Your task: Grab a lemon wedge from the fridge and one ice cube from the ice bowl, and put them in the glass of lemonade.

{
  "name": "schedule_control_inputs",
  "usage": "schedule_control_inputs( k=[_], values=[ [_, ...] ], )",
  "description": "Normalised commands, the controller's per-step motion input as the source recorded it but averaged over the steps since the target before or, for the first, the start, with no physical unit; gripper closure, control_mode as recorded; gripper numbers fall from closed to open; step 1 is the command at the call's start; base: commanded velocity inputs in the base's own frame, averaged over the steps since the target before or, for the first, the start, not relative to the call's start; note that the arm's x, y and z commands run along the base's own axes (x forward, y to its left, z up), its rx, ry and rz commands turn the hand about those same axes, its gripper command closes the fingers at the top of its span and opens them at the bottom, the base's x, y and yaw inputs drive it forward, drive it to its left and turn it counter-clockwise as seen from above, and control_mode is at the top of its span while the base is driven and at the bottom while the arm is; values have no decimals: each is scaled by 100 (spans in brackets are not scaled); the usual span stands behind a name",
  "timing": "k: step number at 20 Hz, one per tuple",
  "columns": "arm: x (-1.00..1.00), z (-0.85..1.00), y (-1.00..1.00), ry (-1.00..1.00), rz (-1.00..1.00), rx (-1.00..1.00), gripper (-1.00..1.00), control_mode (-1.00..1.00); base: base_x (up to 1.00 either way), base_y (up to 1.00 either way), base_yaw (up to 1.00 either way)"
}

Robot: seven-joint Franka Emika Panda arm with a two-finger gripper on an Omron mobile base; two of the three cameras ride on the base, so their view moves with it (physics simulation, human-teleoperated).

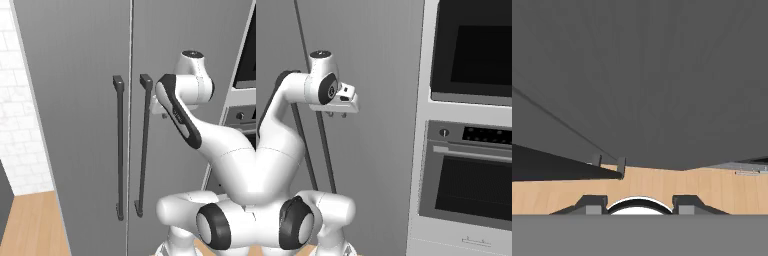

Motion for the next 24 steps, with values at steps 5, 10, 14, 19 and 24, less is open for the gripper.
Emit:
schedule_control_inputs(
  k=[5,10,14,19,24],
  values=[
    [0,0,1,0,0,0,-100,-100,0,0,0],
    [-34,0,-8,-1,-1,3,-100,-100,0,0,0],
    [-76,-7,-1,-2,-3,5,-100,-100,0,0,0],
    [-32,-56,0,0,-10,3,-100,-100,0,0,0],
    [0,-17,-1,0,-6,0,-100,-100,0,0,0]
  ],
)
